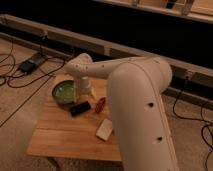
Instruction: Place the eraser in the ceramic cup
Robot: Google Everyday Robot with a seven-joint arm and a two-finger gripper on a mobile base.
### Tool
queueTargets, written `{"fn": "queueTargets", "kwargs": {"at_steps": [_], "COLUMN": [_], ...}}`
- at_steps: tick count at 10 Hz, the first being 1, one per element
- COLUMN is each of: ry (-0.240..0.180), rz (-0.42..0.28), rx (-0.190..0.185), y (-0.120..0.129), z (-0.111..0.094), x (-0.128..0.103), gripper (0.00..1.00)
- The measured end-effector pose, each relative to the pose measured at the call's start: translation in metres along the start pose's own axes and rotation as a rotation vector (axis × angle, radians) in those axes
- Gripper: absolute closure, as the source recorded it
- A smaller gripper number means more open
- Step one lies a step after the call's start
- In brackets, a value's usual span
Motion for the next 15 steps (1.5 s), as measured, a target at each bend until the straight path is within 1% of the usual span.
{"fn": "queueTargets", "kwargs": {"at_steps": [1,2,3,4,5,6,7,9,12,14,15], "ry": [0.003,0.004,0.003,0.005,0.004,0.003,0.005,0.013,0.016,0.016,0.018], "rz": [-0.046,-0.057,-0.041,-0.01,-0.001,-0.008,-0.009,-0.007,0.002,-0.001,0.001], "rx": [0.015,0.018,0.019,0.018,0.017,0.014,0.018,0.011,0.005,-0.002,-0.006], "y": [0.002,0.002,-0.003,-0.003,0.001,0.005,0.001,0.007,0.003,0.005,0.004], "z": [0.002,0.003,0.009,0.023,0.033,0.043,0.047,0.047,0.05,0.053,0.054], "x": [-0.008,-0.015,-0.021,-0.023,-0.023,-0.022,-0.021,-0.021,-0.021,-0.022,-0.022], "gripper": [0.28,0.28,0.28,0.28,0.28,0.28,0.28,0.28,0.29,0.4,0.4]}}
